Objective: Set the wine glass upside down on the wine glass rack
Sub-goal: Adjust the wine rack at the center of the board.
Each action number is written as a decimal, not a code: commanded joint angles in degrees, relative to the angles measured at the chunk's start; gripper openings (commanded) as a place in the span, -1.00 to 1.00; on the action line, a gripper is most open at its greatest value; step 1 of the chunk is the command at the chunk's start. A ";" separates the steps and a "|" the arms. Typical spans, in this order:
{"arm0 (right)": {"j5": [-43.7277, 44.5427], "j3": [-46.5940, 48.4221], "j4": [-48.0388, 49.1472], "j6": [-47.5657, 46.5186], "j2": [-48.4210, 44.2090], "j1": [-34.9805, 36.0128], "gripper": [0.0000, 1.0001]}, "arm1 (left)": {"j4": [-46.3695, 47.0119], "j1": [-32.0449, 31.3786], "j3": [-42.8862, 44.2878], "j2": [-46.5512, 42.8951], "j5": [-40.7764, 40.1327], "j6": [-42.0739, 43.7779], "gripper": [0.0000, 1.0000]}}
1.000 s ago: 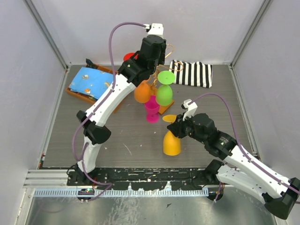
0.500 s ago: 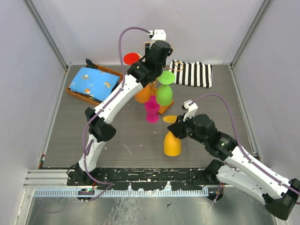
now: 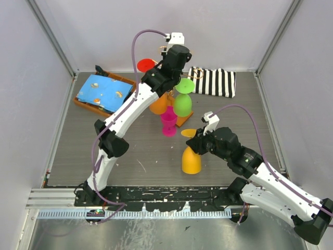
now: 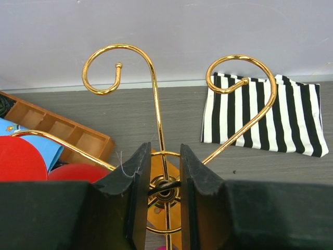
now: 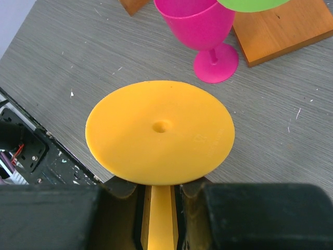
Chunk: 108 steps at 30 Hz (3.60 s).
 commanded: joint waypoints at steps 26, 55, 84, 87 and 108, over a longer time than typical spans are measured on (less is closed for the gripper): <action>-0.16 -0.53 3.57 0.63 0.31 0.08 -0.99 | -1.60 5.29 0.62 -2.37 9.38 2.50 0.05; -0.04 -0.52 3.54 0.28 0.97 0.10 -0.99 | -6.94 9.72 2.56 0.11 26.66 2.67 -0.30; -0.06 -0.05 3.63 0.29 1.97 0.11 -0.99 | -5.62 11.28 3.04 -2.66 42.59 14.46 -0.06; 0.01 0.24 3.63 0.28 2.03 0.12 -0.99 | -2.50 11.11 2.80 -3.75 42.68 13.04 0.05; 19.47 5.54 -3.09 -0.84 -3.36 0.12 -0.99 | 4.41 6.80 -4.64 -15.61 38.59 11.38 0.48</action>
